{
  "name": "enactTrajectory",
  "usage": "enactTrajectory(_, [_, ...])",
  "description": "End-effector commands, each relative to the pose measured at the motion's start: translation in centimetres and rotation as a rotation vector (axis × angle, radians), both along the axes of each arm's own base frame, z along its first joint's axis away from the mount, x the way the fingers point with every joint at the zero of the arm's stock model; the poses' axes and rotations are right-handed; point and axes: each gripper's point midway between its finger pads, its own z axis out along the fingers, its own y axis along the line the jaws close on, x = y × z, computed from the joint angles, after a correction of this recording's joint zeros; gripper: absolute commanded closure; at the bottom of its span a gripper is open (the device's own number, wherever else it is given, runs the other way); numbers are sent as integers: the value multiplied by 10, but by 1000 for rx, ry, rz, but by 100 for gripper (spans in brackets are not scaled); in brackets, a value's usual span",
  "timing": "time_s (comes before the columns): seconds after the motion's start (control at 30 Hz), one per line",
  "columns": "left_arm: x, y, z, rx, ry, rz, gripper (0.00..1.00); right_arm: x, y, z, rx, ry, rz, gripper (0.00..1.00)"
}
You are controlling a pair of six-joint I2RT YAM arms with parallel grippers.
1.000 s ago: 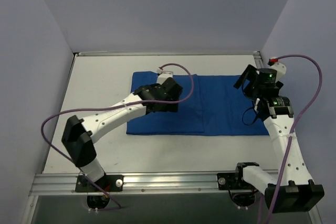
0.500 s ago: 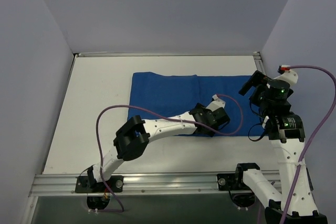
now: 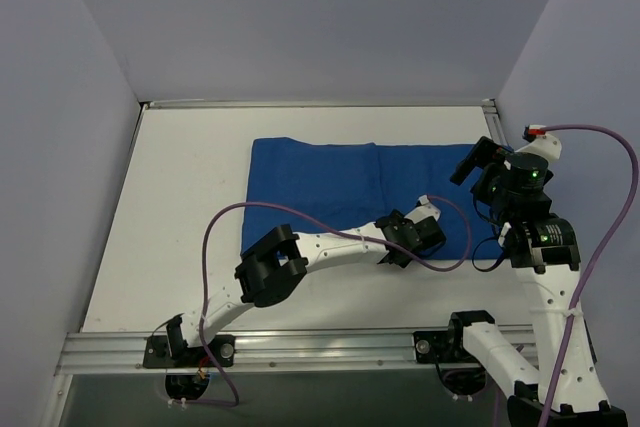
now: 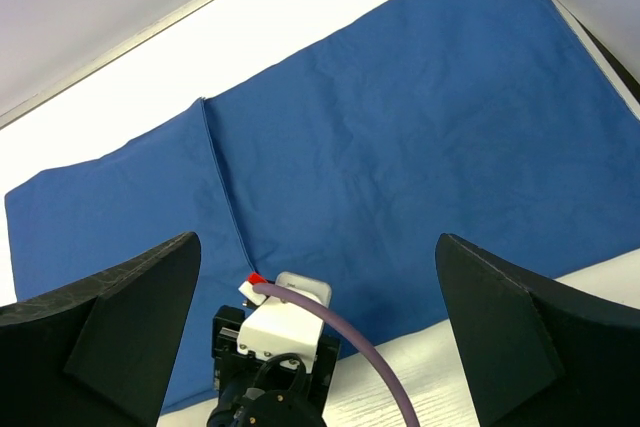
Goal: Open and lay out the surgical kit
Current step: Open the surgical kit at the center of the board.
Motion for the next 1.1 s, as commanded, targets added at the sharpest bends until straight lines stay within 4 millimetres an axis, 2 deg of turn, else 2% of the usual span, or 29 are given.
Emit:
enactTrajectory(0.0, [4, -2, 7, -3, -20, 5, 36, 0, 3, 6, -7, -18, 24, 1])
enactTrajectory(0.23, [7, 12, 5, 6, -9, 40, 43, 1, 7, 0, 1, -13, 39, 1])
enactTrajectory(0.9, [18, 36, 6, 40, -6, 104, 50, -1, 6, 1, -9, -26, 46, 1])
enactTrajectory(1.03, [17, 37, 4, 49, -4, 104, 56, -1, 6, 3, -12, -31, 44, 1])
enactTrajectory(1.07, [19, 39, 2, 51, -1, 107, 60, -1, 6, 3, -12, -32, 44, 1])
